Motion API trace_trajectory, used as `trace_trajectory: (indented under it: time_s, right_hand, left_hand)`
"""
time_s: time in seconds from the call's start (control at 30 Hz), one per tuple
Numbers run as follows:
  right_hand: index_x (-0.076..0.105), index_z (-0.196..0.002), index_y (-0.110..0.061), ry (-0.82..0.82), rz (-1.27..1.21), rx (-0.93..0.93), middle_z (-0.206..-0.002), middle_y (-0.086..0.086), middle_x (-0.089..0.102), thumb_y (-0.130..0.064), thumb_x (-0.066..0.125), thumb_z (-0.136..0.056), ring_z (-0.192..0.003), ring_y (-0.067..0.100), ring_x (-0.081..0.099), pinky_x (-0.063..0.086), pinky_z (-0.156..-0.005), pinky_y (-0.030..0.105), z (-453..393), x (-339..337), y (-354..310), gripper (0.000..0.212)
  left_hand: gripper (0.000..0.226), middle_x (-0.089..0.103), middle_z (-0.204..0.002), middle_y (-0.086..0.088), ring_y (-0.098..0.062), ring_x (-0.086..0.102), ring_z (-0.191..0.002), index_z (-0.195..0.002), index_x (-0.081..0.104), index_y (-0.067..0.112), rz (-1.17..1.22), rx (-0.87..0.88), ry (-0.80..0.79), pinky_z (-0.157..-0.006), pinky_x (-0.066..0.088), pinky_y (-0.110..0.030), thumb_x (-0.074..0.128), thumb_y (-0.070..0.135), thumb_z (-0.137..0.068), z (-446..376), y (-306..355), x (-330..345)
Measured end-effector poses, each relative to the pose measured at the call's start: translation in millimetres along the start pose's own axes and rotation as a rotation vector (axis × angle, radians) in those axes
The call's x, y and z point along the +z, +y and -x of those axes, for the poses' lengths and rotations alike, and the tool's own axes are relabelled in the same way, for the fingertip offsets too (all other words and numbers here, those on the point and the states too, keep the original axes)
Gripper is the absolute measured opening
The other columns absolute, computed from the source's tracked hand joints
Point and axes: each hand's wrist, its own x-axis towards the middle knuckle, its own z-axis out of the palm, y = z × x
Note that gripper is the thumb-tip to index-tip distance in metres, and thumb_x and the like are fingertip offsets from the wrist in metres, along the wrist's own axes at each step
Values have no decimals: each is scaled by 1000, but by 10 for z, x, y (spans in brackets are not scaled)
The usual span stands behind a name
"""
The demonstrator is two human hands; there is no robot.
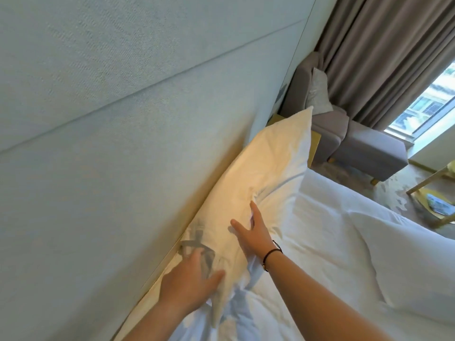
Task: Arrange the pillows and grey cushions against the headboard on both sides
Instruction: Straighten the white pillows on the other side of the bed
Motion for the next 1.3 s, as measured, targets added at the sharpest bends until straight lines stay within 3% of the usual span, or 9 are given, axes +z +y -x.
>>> trace_trajectory:
  time_s: [0.13, 0.27, 0.5, 0.63, 0.73, 0.9, 0.97, 1.07, 1.3]
  right_hand:
    - [20, -153, -31, -57, -51, 83, -153, -11, 32, -50, 74, -77, -143, 12, 29, 32, -115, 42, 187, 62, -68, 95]
    - [51, -130, -26, -63, -10, 100, -137, -6, 56, -54, 70, -74, -127, 18, 51, 43, -107, 45, 374, 135, -33, 66]
    - [39, -146, -28, -90, 119, 131, -147, -4, 46, -62, 65, -79, -130, 12, 45, 41, -105, 35, 596, 24, 91, 80]
    - [43, -143, -34, -98, 179, 85, -150, -3, 43, -57, 62, -85, -135, 14, 42, 38, -104, 30, 675, 7, 120, 65]
    - [44, -140, -42, -60, 250, 91, -159, -2, 23, -54, 57, -89, -145, 18, 25, 28, -116, 41, 698, 33, 107, 54]
    - [35, -144, -48, -129, 159, 139, -163, 1, 2, -37, 52, -96, -149, 21, 10, 23, -115, 38, 794, 97, 93, 52]
    - [35, -146, -45, -138, 108, 131, -162, 0, 7, -32, 51, -97, -148, 20, 13, 22, -115, 36, 804, 99, 93, 53]
    - [41, -143, -41, -85, 40, 137, -160, -1, 20, -34, 55, -95, -145, 19, 24, 27, -116, 42, 787, 78, 123, 50]
    - [29, -149, -37, 297, -236, 266, -162, 0, 10, -60, 57, -87, -143, 25, 28, 30, -114, 48, 808, 25, 72, 72]
  left_hand:
    - [103, 52, -133, 17, -15, 58, -115, -139, 30, 39, -30, -9, -55, -75, 43, -34, 41, 96, -54, 118, 213, 173]
    - [49, 56, -114, 11, -18, 61, -99, -126, 36, 32, -93, 46, 32, -69, 47, -34, 53, 50, -84, 141, 257, 192]
    - [9, 59, -70, 6, -10, 53, -61, -81, 56, 22, 253, 95, 18, -52, 38, -28, 62, 26, -77, 137, 79, -76]
    - [10, 68, -64, 4, -3, 58, -56, -73, 69, 20, 462, 75, 50, -57, 46, -25, 74, 24, -81, 86, -152, -257]
    - [4, 67, -77, 7, -14, 65, -79, -88, 65, 26, 407, 16, 166, -72, 53, -34, 69, 26, -87, 18, -282, -262]
    - [65, 54, -117, 11, -17, 55, -110, -122, 49, 33, -5, 141, 205, -77, 46, -34, 52, 76, -73, 96, 8, 8]
    - [70, 57, -114, 9, -17, 58, -106, -118, 52, 28, -250, 195, 182, -70, 43, -33, 46, 82, -74, 96, 153, 171]
    - [42, 65, -109, 0, -21, 63, -99, -110, 59, 21, -390, 211, 139, -66, 41, -33, 46, 58, -94, -43, 273, 266]
    - [33, 51, -65, 6, -19, 52, -62, -75, 52, 19, -117, 436, 96, -50, 29, -31, 44, 43, -96, -199, 616, -83]
